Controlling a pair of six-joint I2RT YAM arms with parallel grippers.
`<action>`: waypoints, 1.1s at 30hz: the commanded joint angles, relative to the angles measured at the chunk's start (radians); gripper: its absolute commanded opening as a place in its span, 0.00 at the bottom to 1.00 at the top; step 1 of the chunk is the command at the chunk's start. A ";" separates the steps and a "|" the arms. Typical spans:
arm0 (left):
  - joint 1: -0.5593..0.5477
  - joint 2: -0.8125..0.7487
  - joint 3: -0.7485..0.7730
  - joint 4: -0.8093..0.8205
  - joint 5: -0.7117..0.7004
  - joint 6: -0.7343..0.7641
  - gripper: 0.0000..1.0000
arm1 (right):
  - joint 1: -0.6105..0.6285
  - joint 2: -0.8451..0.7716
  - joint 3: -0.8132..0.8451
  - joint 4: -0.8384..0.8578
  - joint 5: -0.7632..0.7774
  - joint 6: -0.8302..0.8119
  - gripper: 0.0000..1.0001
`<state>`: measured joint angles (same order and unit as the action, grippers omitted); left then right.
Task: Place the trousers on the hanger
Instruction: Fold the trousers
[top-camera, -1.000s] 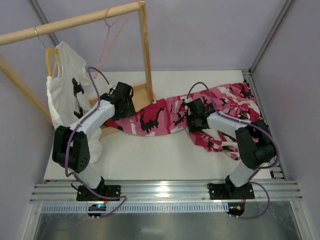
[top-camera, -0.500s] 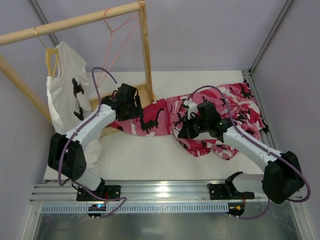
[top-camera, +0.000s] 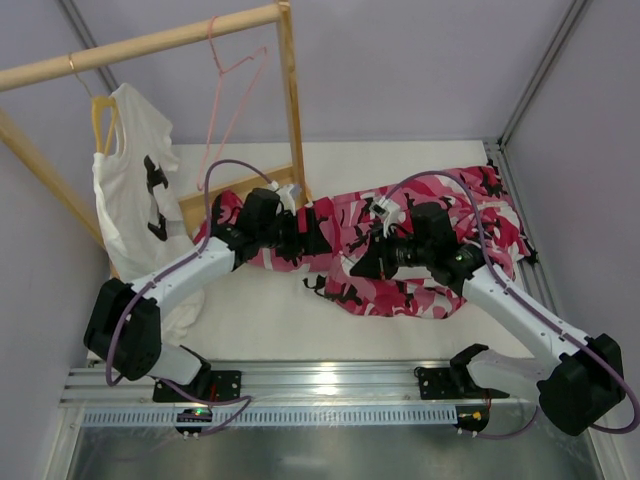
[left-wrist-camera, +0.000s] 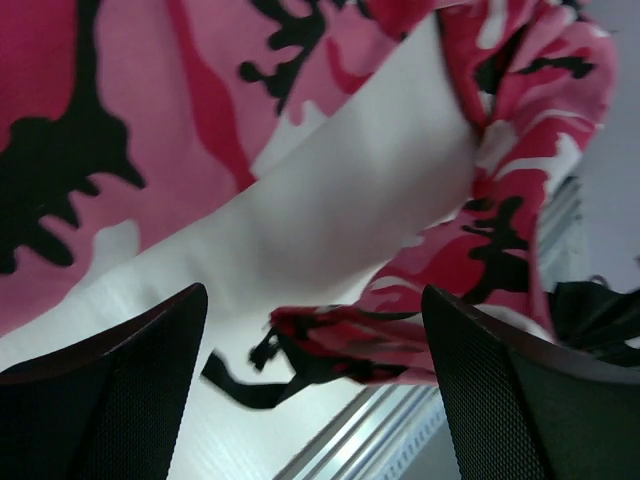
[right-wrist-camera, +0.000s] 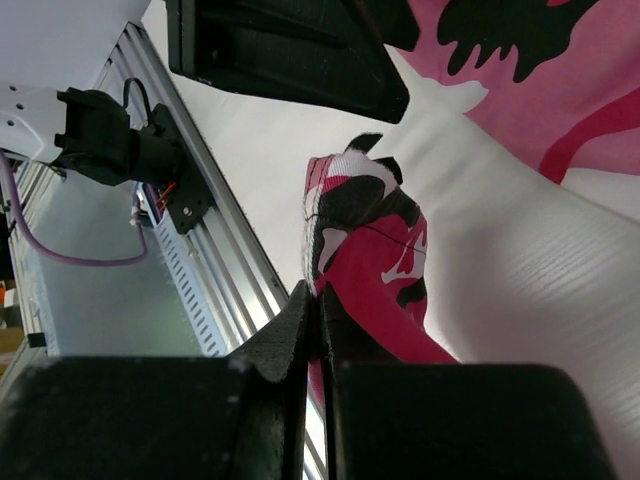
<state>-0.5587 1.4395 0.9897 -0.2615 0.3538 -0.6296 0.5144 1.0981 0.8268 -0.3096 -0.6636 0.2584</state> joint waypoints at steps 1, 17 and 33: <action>0.005 0.019 0.001 0.238 0.213 -0.051 0.88 | 0.001 -0.020 0.014 0.052 -0.085 0.031 0.04; 0.005 0.039 -0.122 0.564 0.476 0.028 0.87 | -0.118 0.023 0.029 0.040 -0.148 0.073 0.04; 0.000 0.183 -0.007 0.480 0.544 0.125 0.88 | -0.205 0.097 0.017 0.093 -0.237 0.122 0.04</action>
<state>-0.5560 1.6100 0.9405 0.2169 0.8749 -0.5373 0.3096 1.1900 0.8265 -0.2665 -0.8623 0.3561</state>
